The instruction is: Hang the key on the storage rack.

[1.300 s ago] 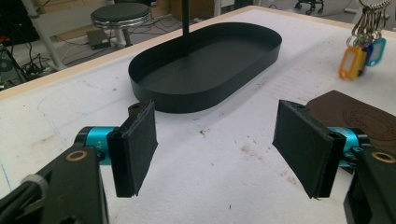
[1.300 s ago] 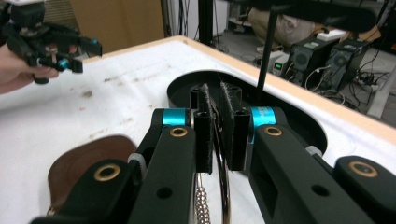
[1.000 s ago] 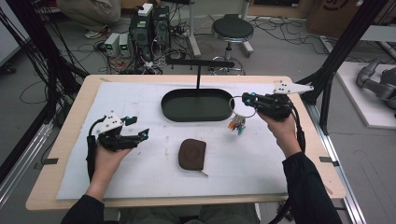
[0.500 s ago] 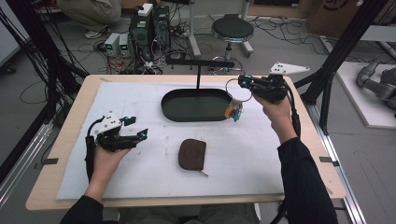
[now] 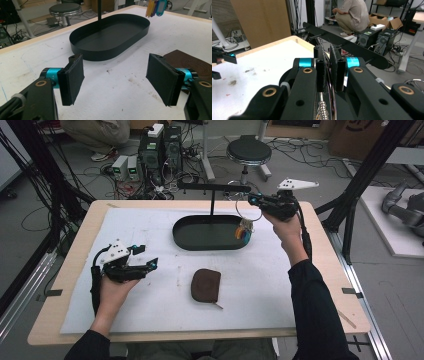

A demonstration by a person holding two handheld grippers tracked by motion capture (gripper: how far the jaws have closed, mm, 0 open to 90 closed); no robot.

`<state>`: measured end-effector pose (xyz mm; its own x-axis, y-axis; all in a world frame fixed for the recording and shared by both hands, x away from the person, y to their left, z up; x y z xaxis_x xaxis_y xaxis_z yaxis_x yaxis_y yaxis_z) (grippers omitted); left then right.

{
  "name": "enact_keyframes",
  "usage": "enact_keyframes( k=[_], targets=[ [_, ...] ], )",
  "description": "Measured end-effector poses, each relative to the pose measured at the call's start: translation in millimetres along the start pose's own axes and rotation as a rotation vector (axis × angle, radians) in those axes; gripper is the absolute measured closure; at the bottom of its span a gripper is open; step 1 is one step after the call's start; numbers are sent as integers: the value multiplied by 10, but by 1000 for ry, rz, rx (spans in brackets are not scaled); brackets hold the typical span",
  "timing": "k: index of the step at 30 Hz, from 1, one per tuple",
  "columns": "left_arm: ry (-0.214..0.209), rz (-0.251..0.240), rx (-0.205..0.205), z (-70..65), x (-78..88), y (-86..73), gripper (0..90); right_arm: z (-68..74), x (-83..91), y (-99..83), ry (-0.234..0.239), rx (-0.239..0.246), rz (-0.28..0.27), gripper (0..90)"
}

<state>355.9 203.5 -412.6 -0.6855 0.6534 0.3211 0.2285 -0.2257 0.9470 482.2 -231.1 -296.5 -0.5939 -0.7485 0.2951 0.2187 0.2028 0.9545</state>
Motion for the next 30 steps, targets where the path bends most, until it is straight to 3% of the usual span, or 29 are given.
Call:
enact_keyframes(
  k=[8, 23, 30],
  targets=[
    [2, -6, 3, 9, 22, 5, 300, -1, -121, 67, -7, 18, 7, 853],
    [0, -17, 16, 20, 37, 2, 300, -161, -216, 17, -76, -23, 19, 853],
    [-3, -18, 18, 12, 29, 5, 300, -186, -258, -5, -85, -33, 25, 853]
  ],
)
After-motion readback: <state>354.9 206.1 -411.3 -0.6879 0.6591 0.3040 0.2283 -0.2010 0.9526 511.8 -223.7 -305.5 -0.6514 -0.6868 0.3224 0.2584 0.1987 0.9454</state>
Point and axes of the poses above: each handheld gripper's, and its own axes: x roughly backward along the jaws, y roughly out of its top, z roughly to its left, the point moved 3 cm from there along -x, roughly forward along the jaws
